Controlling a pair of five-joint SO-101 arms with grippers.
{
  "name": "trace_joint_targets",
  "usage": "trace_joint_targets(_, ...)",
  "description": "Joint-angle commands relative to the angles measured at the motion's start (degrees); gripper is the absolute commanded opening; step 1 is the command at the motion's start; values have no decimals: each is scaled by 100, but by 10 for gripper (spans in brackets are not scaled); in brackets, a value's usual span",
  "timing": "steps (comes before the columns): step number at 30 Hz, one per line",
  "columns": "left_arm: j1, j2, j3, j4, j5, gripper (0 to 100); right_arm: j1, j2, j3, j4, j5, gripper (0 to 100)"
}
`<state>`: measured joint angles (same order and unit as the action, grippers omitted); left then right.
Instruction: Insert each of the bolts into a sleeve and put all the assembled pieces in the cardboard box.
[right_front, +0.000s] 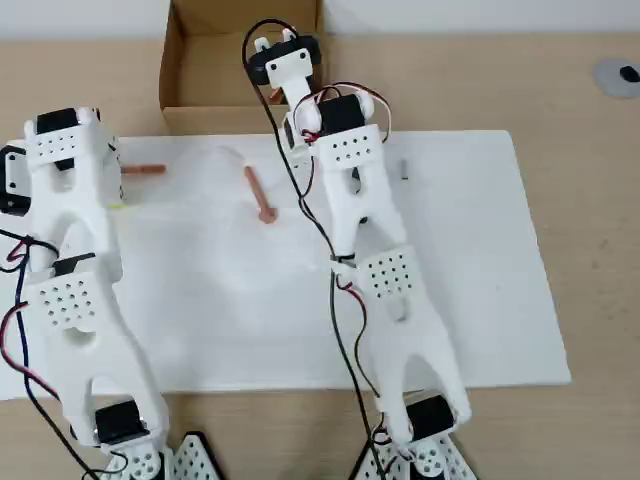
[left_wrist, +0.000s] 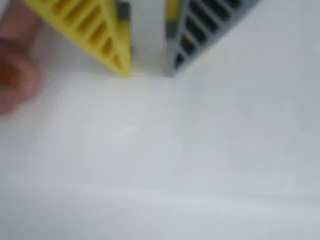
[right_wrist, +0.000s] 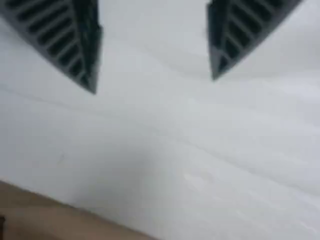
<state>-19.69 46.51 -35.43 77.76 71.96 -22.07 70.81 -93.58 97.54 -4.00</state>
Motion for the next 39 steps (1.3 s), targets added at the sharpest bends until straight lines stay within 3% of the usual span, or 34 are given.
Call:
trace_joint_targets(1,62,295,-343,-35,-70,16,-92,-611,-189,79,18,183)
trace_joint_targets(6,70,233,-730,158,-185,6,-84,-602,-189,123,26,183)
trace_joint_targets(14,229,4,-3174,1538,-413,7,-84,-585,-189,123,35,183)
trace_joint_targets(24,237,699,-3675,1424,-396,69,-75,-602,-189,97,44,183)
trace_joint_targets(39,193,1815,-3701,985,-325,71,-66,-593,-189,114,44,183)
